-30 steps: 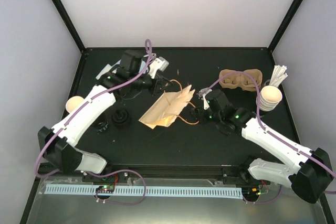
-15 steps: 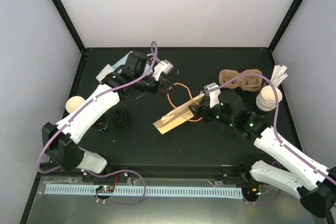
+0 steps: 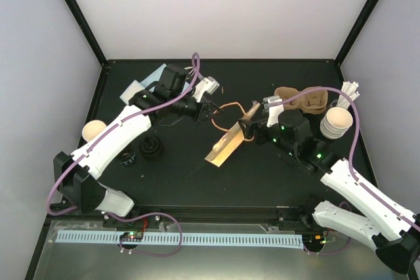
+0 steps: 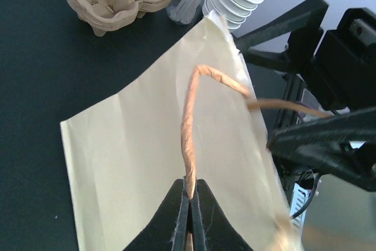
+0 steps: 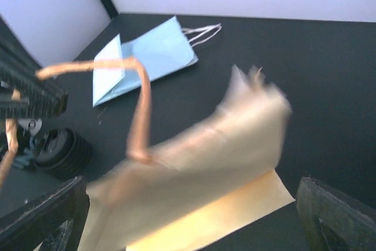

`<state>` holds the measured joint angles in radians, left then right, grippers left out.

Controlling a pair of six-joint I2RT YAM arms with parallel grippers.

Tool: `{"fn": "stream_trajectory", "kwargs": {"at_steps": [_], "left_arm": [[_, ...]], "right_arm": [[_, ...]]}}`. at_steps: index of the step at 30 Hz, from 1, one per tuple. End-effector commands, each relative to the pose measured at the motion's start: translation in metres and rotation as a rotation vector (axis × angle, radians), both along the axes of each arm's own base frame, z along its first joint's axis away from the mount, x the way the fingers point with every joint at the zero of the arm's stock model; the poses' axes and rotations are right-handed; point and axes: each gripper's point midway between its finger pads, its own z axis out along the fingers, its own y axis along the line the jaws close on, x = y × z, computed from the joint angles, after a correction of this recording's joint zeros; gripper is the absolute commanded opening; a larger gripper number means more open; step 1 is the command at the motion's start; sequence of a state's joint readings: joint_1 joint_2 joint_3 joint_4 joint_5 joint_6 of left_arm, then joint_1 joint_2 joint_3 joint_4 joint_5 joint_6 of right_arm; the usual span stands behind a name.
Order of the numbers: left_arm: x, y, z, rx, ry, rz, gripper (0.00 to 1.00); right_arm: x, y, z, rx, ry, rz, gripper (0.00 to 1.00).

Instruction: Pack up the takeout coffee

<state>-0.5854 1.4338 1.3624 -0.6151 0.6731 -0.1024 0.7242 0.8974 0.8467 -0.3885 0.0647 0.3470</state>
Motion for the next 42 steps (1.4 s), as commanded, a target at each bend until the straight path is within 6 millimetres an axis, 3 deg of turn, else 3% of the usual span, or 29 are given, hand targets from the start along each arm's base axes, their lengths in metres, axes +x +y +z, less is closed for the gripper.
{"fn": "stream_trajectory", "kwargs": {"at_steps": [1, 7, 12, 13, 17, 21, 22, 33, 37, 42], "left_arm": [[0.000, -0.004, 0.009, 0.000, -0.030, -0.024, 0.01], [-0.001, -0.009, 0.009, -0.013, 0.000, -0.042, 0.02], [-0.007, -0.011, 0.022, -0.047, -0.007, -0.074, 0.02], [-0.010, -0.011, 0.024, -0.054, -0.006, -0.084, 0.02], [-0.012, -0.010, 0.024, -0.048, -0.006, -0.091, 0.01], [-0.012, -0.009, 0.023, -0.041, -0.008, -0.089, 0.02], [-0.012, -0.009, 0.024, -0.042, -0.008, -0.087, 0.01], [-0.012, -0.009, 0.033, -0.061, -0.026, -0.090, 0.01], [-0.015, -0.010, 0.035, -0.071, -0.019, -0.101, 0.02], [-0.023, -0.010, 0.047, -0.110, -0.022, -0.128, 0.01]], "right_arm": [[0.005, -0.013, 0.048, 0.155, -0.108, -0.104, 0.98], [-0.021, -0.001, 0.077, 0.322, -0.306, 0.071, 0.99], [-0.016, -0.001, 0.078, 0.299, -0.306, 0.053, 0.98], [-0.015, 0.001, 0.077, 0.277, -0.296, 0.058, 0.93], [-0.017, 0.014, 0.069, 0.136, -0.233, 0.147, 0.61], [-0.031, 0.031, 0.054, 0.059, -0.166, 0.294, 0.05], [-0.036, 0.035, 0.049, 0.055, -0.156, 0.335, 0.02], [-0.037, 0.065, -0.024, -0.017, 0.010, 0.448, 0.01], [-0.030, 0.072, -0.049, -0.088, 0.009, 0.388, 0.01], [-0.020, 0.076, -0.065, -0.174, -0.011, 0.306, 0.01]]}}
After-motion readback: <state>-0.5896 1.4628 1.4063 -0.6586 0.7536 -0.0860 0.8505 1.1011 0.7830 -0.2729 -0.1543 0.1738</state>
